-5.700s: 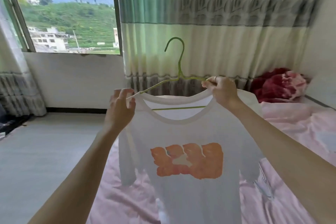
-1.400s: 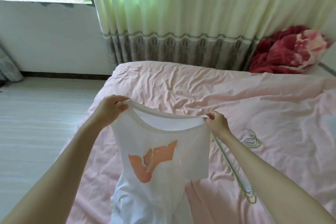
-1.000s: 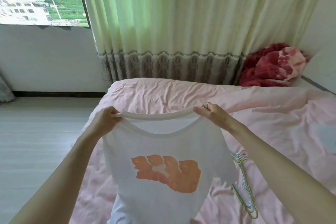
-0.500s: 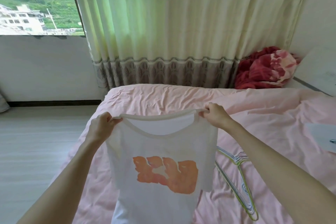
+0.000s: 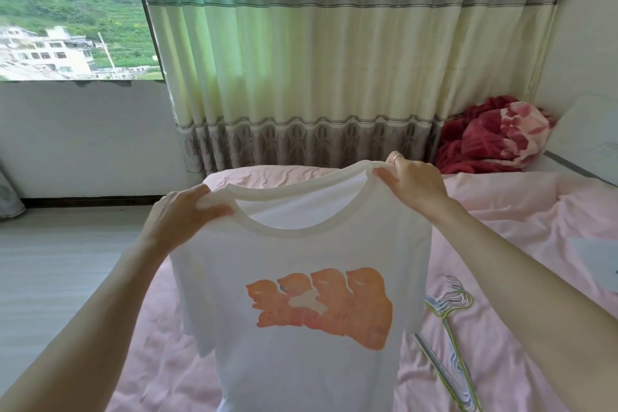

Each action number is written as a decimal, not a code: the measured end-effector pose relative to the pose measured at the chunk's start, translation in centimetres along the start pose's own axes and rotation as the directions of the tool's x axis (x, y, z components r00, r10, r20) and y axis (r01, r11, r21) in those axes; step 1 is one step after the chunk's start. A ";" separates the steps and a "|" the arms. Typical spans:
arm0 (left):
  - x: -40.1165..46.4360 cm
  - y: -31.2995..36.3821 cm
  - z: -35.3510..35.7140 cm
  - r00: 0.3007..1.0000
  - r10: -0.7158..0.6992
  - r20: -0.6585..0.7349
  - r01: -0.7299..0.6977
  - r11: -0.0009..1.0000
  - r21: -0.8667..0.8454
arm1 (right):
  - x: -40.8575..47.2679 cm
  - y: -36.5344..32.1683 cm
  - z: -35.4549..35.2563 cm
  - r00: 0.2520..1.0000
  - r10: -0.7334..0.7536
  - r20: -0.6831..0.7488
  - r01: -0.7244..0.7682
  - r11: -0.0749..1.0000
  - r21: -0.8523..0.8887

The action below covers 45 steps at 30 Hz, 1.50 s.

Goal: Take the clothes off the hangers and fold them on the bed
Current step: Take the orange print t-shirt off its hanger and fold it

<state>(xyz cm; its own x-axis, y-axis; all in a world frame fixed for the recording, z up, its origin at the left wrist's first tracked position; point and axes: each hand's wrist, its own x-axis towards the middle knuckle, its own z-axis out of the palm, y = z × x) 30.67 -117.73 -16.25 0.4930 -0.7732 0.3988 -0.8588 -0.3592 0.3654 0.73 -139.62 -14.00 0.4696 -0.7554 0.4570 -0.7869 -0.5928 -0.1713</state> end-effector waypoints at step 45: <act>-20.7 0.5 1.1 0.894 -0.390 0.223 0.448 0.810 -0.378 | -19.9 0.6 0.7 0.917 0.128 0.378 -0.242 0.932 0.271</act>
<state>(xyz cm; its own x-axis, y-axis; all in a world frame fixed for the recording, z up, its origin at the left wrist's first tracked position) 19.85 -102.44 -25.23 0.7441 -0.6675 0.0262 -0.4226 -0.4399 0.7924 -8.80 -125.11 -23.78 0.4809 -0.8742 0.0674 -0.7384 -0.4452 -0.5066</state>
